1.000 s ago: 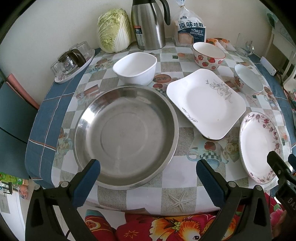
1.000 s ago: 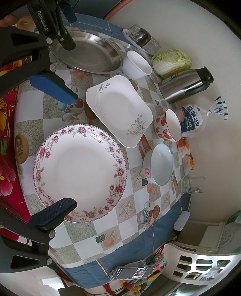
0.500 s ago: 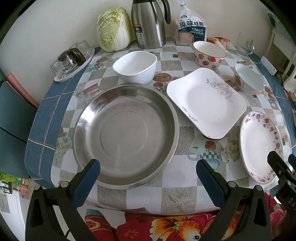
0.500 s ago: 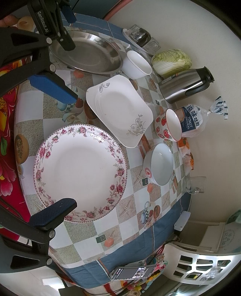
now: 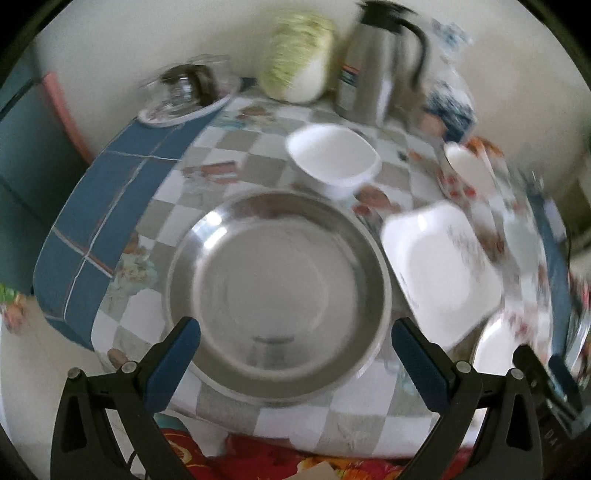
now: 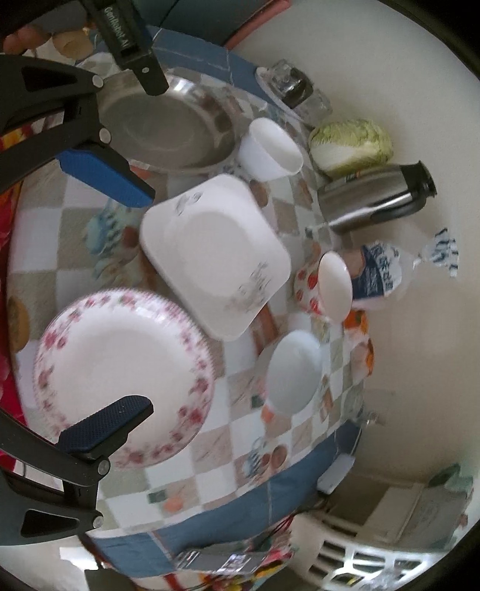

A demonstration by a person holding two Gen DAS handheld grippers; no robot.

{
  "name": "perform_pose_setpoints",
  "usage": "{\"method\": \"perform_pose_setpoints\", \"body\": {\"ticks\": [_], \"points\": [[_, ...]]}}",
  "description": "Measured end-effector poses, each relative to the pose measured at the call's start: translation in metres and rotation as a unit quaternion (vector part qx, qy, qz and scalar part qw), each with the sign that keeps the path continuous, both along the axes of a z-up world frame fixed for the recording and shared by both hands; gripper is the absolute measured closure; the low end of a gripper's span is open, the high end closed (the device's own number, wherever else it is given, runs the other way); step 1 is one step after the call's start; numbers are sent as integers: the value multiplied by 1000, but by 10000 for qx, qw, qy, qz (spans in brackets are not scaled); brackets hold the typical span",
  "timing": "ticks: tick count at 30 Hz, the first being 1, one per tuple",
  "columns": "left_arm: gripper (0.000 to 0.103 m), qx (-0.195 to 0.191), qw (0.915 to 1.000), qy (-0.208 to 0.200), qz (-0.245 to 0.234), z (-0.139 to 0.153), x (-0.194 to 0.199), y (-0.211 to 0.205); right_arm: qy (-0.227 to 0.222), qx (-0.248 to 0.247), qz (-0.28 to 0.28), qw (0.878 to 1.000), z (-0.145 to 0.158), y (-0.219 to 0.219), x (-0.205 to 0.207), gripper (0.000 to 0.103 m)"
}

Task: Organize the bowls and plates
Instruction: 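Move the right tool toward the rim of the steel basin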

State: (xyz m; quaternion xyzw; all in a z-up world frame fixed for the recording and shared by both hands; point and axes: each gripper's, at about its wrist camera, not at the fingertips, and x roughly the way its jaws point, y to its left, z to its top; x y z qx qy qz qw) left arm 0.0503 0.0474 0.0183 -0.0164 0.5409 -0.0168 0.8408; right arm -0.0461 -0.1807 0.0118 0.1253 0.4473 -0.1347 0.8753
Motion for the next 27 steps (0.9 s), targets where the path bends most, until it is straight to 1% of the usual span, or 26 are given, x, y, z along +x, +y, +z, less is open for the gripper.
{"method": "perform_pose_setpoints", "body": {"ticks": [4, 8, 11, 13, 15, 17, 18, 22, 27], "points": [[0, -221, 9989, -235, 353, 16, 15, 13, -183, 69, 102, 9998, 14, 8, 24, 0], [0, -519, 9953, -478, 660, 27, 28, 20, -314, 265, 210, 9989, 19, 15, 44, 0], [0, -705, 9911, -707, 879, 33, 37, 22, -364, 334, 248, 9985, 15, 20, 59, 0], [0, -795, 9887, -811, 979, 34, 41, 22, -384, 376, 278, 9982, 9, 22, 65, 0], [0, -852, 9858, -1011, 1038, 33, 45, 21, -427, 417, 324, 9977, 2, 23, 69, 0], [0, -814, 9840, -1201, 1035, 30, 47, 21, -424, 437, 381, 9974, -7, 23, 72, 0], [0, -756, 9839, -1229, 1055, 27, 49, 22, -399, 438, 407, 9974, -12, 23, 73, 0], [0, -617, 9855, -1072, 1164, 16, 55, 32, -238, 479, 436, 9976, -29, 23, 75, 0], [0, -423, 9826, -992, 1511, 4, 52, 60, -88, 553, 688, 9961, -39, 32, 72, 0]]}}
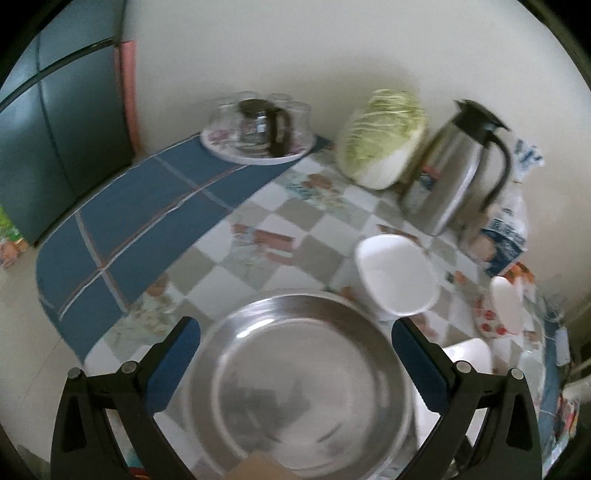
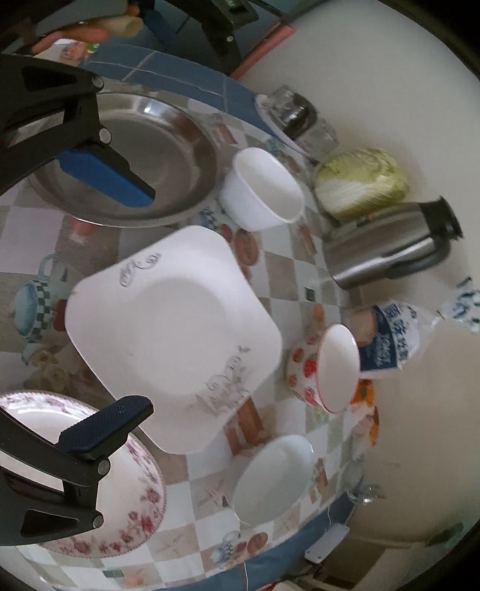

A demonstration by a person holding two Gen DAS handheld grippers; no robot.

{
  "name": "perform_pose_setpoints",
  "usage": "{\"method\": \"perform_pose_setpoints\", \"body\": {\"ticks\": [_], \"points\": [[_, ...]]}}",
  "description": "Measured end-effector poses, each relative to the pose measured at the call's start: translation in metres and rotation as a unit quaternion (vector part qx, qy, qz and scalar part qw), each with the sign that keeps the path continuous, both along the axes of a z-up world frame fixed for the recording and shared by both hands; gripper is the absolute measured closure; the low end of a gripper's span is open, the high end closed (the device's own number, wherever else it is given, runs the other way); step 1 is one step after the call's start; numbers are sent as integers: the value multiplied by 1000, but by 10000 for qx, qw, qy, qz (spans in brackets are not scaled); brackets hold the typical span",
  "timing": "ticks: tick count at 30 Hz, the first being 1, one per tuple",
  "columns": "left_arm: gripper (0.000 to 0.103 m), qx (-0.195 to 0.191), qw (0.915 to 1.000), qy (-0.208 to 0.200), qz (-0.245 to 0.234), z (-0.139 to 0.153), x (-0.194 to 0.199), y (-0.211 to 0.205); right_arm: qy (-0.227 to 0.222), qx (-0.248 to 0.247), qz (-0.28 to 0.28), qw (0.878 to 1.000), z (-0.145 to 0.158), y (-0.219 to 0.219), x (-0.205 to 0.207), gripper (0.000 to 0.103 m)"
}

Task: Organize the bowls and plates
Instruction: 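Move the right tool toward the rim of the steel basin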

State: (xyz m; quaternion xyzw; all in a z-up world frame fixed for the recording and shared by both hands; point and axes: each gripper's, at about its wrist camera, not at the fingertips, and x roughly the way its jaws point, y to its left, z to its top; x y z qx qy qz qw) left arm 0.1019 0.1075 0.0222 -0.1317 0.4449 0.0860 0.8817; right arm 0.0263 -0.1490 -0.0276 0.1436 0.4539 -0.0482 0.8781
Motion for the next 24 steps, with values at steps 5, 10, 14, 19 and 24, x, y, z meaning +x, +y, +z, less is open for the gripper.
{"method": "perform_pose_setpoints", "body": {"ticks": [5, 10, 14, 19, 24], "points": [[0, 60, 9984, -94, 562, -2, -10, 36, -214, 270, 201, 9992, 2, 9, -2, 0], [0, 189, 9963, -67, 832, -3, -12, 56, -131, 417, 478, 9979, -2, 27, 6, 0], [0, 197, 9954, 295, 893, -16, -7, 69, -54, 395, 604, 9974, -6, 41, 10, 0], [0, 56, 9922, 733, 1011, -40, -2, 81, 26, 688, 752, 9948, -13, 50, 12, 13], [0, -267, 9907, 1039, 834, -64, 1, 88, 225, 842, 853, 9925, -24, 54, 14, 29]]}}
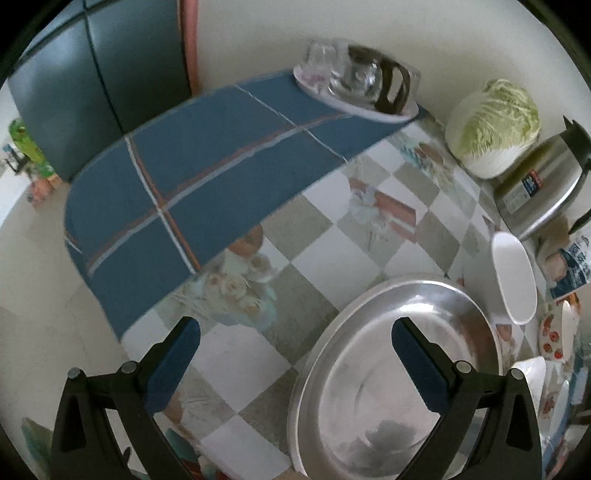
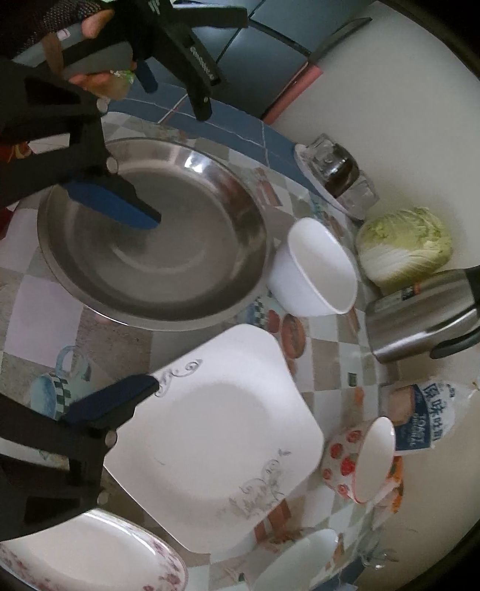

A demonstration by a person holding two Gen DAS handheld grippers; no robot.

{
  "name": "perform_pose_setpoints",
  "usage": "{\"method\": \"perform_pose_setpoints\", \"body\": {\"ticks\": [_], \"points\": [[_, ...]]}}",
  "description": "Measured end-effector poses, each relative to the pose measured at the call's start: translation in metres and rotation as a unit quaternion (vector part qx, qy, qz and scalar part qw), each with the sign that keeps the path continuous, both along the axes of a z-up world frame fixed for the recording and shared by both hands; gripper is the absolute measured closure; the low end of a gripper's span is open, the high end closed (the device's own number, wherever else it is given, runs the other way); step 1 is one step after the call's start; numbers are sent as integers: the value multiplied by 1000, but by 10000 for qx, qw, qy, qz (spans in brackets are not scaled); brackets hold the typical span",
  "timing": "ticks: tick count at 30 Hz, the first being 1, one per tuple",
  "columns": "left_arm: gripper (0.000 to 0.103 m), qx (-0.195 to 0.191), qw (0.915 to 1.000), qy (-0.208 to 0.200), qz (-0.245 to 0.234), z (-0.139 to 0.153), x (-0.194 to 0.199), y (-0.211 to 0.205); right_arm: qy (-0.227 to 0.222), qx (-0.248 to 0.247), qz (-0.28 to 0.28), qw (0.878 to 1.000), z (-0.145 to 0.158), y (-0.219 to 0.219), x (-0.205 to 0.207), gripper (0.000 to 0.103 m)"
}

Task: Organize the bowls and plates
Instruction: 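Move the right tool toward the rim of the steel basin, then close the right tool on the steel basin rim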

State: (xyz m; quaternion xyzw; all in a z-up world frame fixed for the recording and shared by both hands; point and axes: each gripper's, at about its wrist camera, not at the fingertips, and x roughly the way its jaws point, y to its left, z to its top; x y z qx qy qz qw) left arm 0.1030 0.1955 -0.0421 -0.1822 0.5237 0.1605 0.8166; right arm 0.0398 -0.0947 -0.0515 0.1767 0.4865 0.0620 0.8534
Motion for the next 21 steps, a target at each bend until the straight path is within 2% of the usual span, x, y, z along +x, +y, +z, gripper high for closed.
{"method": "perform_pose_setpoints", "body": {"ticks": [4, 7, 12, 15, 19, 20, 21], "points": [[0, -187, 9998, 73, 30, -10, 0, 4, 104, 124, 50, 9999, -5, 1, 1, 39], [0, -99, 9999, -67, -60, -9, 2, 0, 221, 205, 46, 9995, -12, 0, 3, 46], [0, -301, 9986, 176, -389, -19, 10, -5, 435, 266, -29, 9987, -24, -5, 6, 62], [0, -423, 9984, 146, -353, -22, 12, -3, 511, 252, -60, 9984, -29, -7, 6, 69], [1, -288, 9984, 326, -351, -29, 13, -4, 484, 279, -28, 9984, -32, -8, 8, 72], [5, -295, 9983, 361, -363, -31, 14, -4, 468, 272, -20, 9985, -31, -8, 9, 74], [15, -299, 9979, 403, -399, -34, 15, -6, 463, 270, -14, 9986, -31, -7, 9, 76]]}}
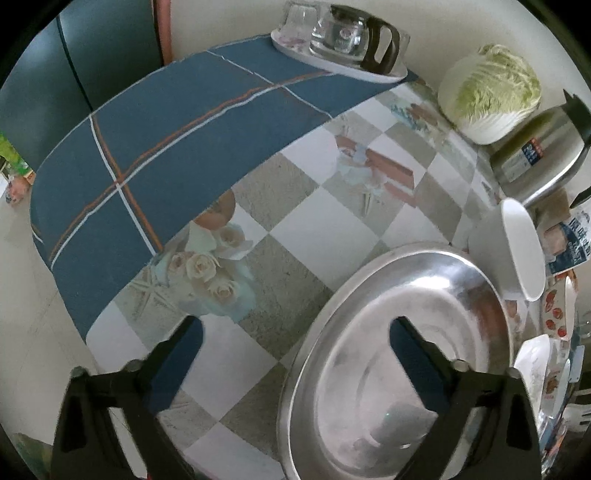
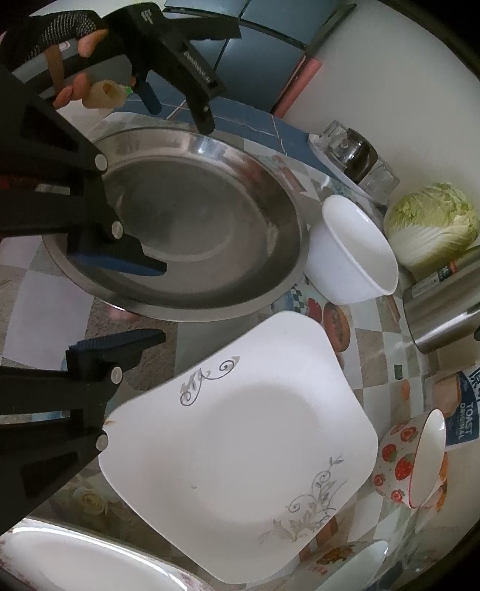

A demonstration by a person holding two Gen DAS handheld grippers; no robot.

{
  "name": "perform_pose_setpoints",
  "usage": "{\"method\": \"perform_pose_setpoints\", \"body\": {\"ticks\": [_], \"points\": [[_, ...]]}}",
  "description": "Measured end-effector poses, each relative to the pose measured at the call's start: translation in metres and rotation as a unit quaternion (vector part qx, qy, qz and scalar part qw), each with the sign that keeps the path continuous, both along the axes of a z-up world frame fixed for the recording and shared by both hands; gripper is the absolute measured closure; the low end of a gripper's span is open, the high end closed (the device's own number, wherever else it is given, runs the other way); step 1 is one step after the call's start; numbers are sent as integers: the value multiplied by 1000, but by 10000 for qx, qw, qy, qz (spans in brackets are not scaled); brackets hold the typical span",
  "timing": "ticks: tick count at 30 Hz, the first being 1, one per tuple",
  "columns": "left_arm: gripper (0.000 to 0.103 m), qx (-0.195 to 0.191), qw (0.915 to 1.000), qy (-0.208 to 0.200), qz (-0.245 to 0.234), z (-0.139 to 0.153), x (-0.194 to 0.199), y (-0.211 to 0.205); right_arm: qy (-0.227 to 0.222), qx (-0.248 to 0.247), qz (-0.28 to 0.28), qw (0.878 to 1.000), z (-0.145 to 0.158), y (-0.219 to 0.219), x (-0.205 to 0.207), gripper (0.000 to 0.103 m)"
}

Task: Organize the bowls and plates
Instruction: 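Close the right tool on the steel basin rim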

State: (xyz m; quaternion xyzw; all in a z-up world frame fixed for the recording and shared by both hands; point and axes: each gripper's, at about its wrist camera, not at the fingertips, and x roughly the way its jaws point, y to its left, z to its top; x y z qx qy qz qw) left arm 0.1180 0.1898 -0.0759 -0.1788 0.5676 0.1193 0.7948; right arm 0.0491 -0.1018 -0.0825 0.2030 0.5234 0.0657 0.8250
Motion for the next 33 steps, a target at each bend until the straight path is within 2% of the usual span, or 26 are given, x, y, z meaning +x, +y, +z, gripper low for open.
{"method": "perform_pose_setpoints", "body": {"ticks": [2, 5, 8, 10, 17, 23, 33], "points": [[27, 40, 9999, 116, -61, -5, 2, -3, 0, -14, 15, 10000, -1, 0, 0, 79], [39, 99, 9995, 270, -118, -12, 4, -6, 26, -65, 33, 10000, -2, 2, 0, 82], [39, 85, 9992, 381, -16, -19, 7, -5, 69, -89, 44, 9999, -4, 4, 2, 84], [39, 225, 9991, 368, -26, -19, 9, -6, 124, -119, 33, 9998, -8, 4, 4, 84], [39, 296, 9992, 284, -29, -21, 15, -9, 175, -10, 70, 9998, -18, 4, 11, 84], [39, 478, 9988, 123, -62, -21, 16, -16, -81, 30, 195, 9998, -22, 5, 16, 86], [39, 634, 9978, -63, -194, -24, 9, -31, -327, 540, 200, 9978, -30, -8, 25, 86]]}}
